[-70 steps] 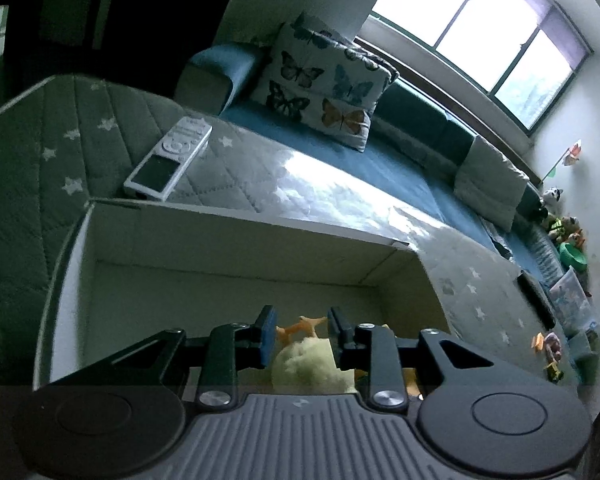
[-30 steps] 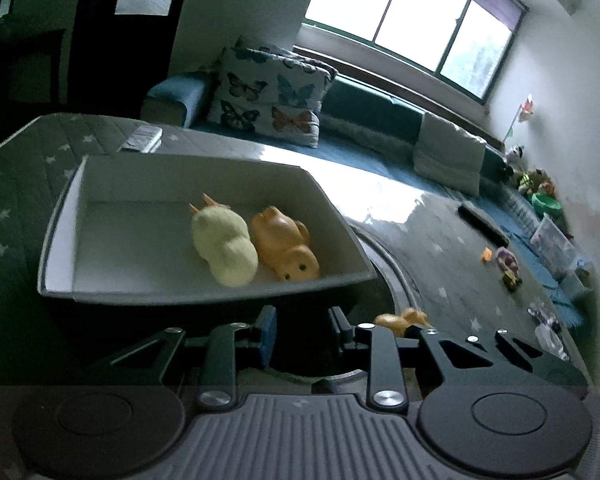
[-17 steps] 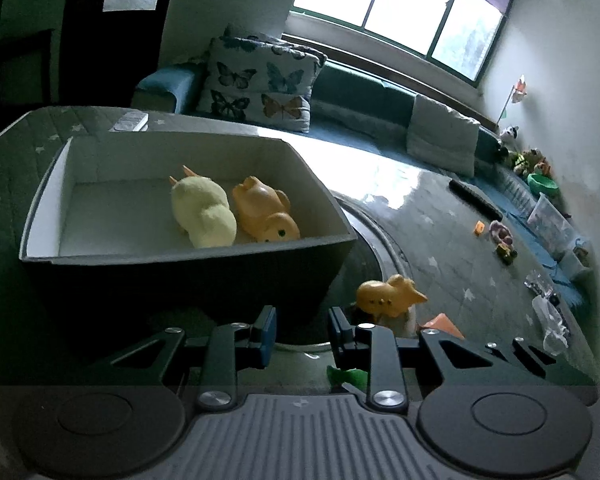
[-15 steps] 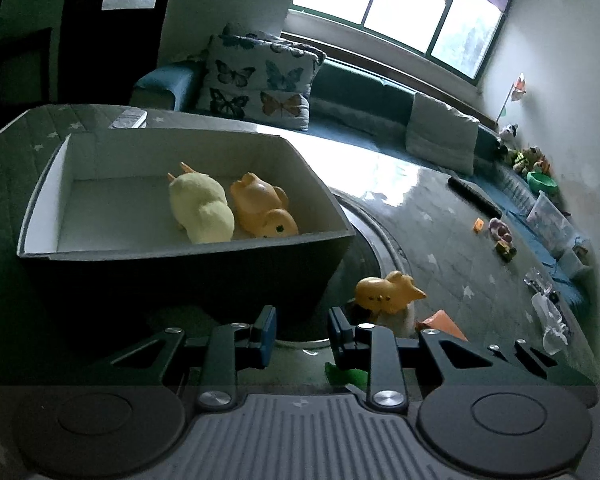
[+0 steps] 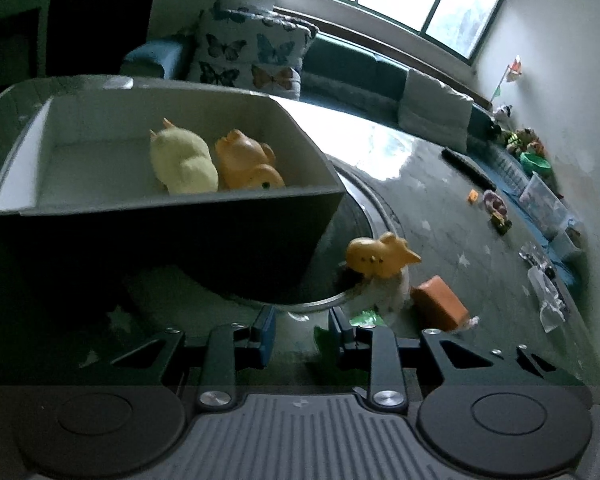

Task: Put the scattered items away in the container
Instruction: 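Withdraw both tools from the box toward the green squeeze toy, then close the right tool on the green squeeze toy while the left tool grips it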

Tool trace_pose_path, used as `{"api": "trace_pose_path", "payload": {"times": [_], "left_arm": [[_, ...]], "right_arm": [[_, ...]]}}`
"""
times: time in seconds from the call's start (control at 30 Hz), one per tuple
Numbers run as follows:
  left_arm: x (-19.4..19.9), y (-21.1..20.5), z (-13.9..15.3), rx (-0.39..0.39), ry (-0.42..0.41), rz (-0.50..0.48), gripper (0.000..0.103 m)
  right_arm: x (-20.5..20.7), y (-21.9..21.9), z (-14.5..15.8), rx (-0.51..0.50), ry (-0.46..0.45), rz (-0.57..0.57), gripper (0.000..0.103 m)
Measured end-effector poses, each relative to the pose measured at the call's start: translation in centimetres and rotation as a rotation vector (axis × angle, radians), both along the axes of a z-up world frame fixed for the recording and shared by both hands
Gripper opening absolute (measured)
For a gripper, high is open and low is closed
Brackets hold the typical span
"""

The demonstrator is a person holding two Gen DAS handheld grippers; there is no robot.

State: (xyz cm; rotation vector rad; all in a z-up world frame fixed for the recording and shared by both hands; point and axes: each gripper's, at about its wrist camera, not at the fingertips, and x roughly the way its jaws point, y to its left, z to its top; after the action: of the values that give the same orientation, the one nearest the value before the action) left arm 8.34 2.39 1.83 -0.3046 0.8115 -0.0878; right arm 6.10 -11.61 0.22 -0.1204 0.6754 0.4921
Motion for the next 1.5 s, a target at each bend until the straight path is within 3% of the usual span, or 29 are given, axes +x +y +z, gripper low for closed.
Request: {"api": "trace_pose_path", "payload": {"times": [0.53,0.97,1.5], "left_arm": [[0.9,-1.5,-1.7,-0.073,0.067,-0.062,0.033],[1.6,-1.7,-2.2,-0.088,0.081,-0.085,0.035],[2.0,-2.1,-2.5,-0.106,0.102,-0.108,0.039]], "right_arm": [[1.0,0.4,-1.6,0.001,0.019,0.014,0.086],[1.4,0.9,-2.2,-0.012,0.016,0.032,0.07],[1.0,0.5,-2.3,-0.001,-0.002,0.036,0.065]]}}
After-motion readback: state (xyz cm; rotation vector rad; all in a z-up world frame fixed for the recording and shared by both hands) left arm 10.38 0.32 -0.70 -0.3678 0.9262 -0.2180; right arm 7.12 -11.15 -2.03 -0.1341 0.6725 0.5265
